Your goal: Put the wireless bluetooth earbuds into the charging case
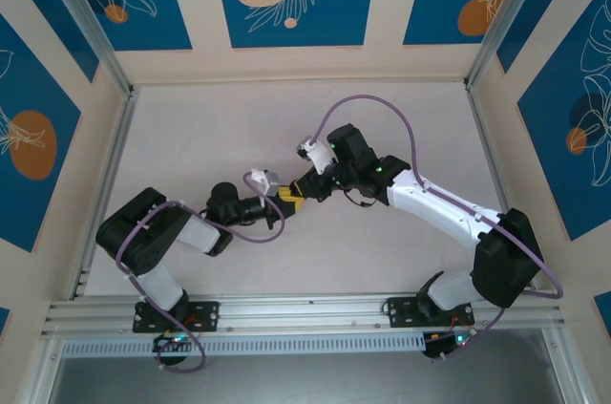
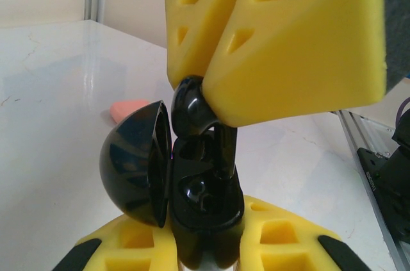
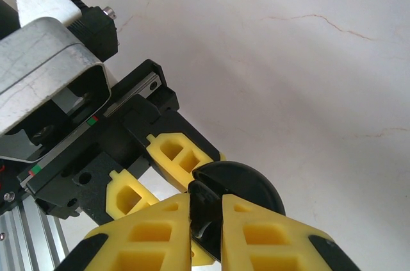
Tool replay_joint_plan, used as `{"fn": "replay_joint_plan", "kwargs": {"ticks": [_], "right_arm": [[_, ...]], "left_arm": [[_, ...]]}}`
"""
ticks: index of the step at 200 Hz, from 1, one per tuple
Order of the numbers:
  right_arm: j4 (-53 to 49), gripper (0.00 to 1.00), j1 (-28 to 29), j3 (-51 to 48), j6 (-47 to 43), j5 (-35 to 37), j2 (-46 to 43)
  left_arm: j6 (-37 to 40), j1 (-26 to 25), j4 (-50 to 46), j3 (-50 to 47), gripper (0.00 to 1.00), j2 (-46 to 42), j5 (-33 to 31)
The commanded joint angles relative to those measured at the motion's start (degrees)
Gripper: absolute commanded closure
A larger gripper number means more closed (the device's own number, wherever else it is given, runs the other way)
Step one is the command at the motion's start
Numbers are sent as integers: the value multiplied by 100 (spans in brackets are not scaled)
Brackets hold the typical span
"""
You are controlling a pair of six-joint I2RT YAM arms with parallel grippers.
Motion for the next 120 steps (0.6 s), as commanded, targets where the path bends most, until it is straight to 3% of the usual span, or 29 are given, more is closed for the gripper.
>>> {"fn": "replay_joint_plan", "kwargs": {"ticks": [1, 120], "right_arm": [[-143, 84, 49, 182, -212, -23, 76], [-547, 82, 31, 253, -552, -74, 201]], "left_arm": [[-90, -34, 316, 124, 90, -120, 155], [-53, -36, 74, 204, 90, -415, 244]]}}
